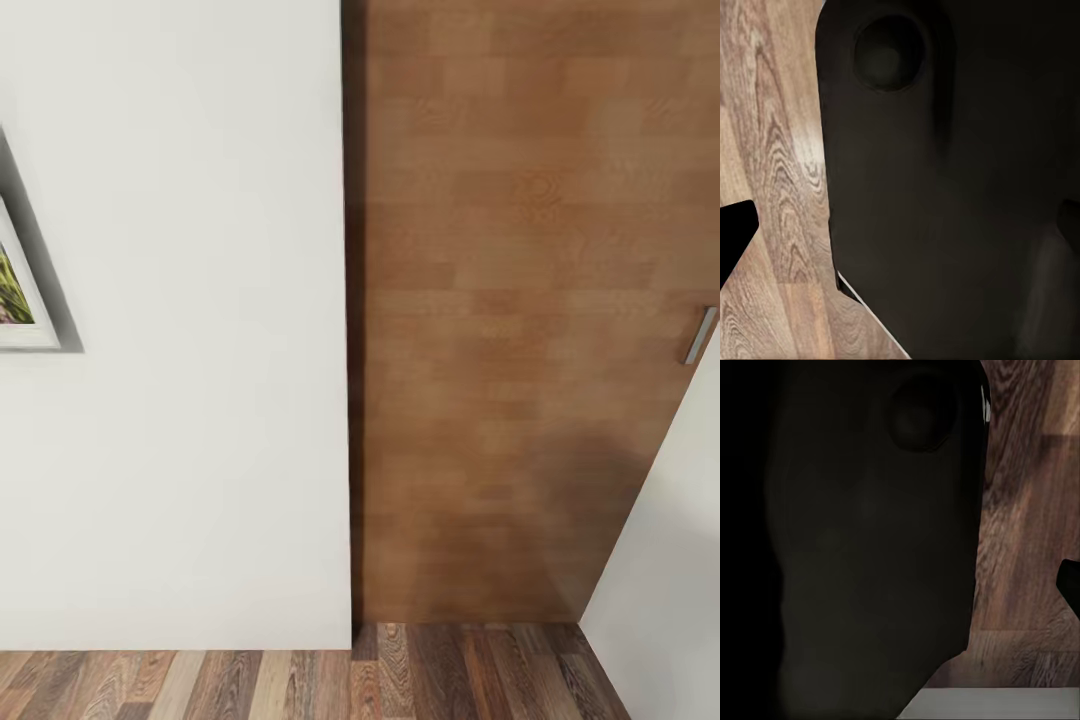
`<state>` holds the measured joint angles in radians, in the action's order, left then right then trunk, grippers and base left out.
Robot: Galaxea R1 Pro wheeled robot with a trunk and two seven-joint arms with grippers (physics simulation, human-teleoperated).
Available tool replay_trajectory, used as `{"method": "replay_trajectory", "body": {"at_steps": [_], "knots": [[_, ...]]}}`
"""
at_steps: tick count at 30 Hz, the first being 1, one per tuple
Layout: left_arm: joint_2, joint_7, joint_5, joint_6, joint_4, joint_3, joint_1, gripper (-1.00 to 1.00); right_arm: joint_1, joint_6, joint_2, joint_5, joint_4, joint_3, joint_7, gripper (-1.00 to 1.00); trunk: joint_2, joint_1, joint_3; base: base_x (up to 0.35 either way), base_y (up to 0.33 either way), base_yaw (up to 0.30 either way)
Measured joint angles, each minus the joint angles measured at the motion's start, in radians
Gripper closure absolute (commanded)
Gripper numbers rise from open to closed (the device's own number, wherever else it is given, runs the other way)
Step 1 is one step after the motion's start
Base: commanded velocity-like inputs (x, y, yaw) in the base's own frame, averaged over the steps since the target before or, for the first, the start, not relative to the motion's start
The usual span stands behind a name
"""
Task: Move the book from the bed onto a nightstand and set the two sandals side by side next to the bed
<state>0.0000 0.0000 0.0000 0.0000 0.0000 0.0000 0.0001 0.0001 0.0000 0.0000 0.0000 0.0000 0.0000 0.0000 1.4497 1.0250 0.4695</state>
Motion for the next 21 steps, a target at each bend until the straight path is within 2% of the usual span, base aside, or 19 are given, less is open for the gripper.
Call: {"method": "replay_trajectory", "body": {"at_steps": [21], "knots": [[-0.005,-0.001,0.006,0.008,-0.052,0.001,0.0,-1.0,-0.001,0.004,0.0,0.001,0.001,0.001,0.01,-1.0,0.0,0.0,0.0,0.0,0.0,0.0]]}}
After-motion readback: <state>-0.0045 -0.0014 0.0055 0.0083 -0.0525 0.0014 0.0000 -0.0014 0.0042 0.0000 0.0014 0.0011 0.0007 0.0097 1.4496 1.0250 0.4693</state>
